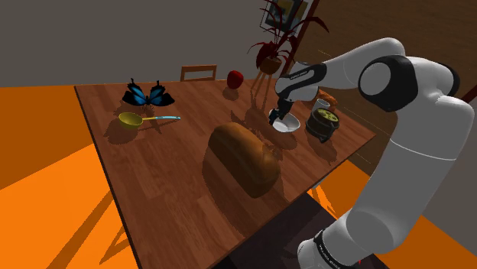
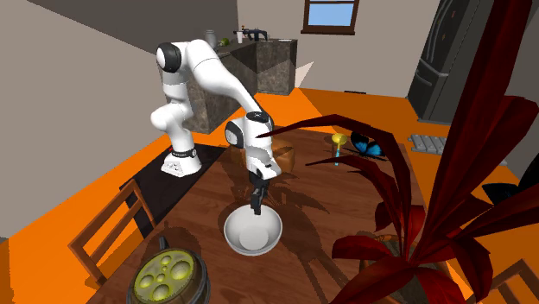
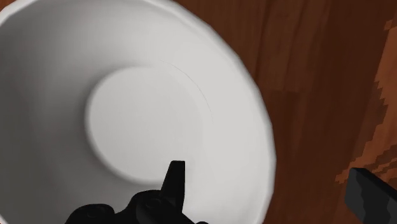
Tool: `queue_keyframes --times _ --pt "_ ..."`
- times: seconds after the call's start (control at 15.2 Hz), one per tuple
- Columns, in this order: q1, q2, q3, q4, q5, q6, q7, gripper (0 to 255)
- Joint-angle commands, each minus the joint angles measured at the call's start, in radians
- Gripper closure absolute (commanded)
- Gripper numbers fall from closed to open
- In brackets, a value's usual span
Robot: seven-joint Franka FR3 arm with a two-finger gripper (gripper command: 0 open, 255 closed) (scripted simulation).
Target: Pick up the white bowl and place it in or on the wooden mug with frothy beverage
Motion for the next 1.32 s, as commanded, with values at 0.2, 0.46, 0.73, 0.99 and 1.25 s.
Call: queue_keyframes --times 0.2,0.46,0.73,0.99,1.25 --pt "0.000 0.000 0.000 0.000 0.000 0.001 0.000 255" --pt "0.000 0.000 0.000 0.000 0.000 0.001 0.000 255" --pt "0.000 0.001 0.000 0.000 0.000 0.000 0.000 255" --pt "0.004 -0.024 -0.005 0.011 -0.011 -0.033 0.005 255" --pt "0.009 -0.053 -0.011 0.030 -0.025 -0.080 0.012 255"
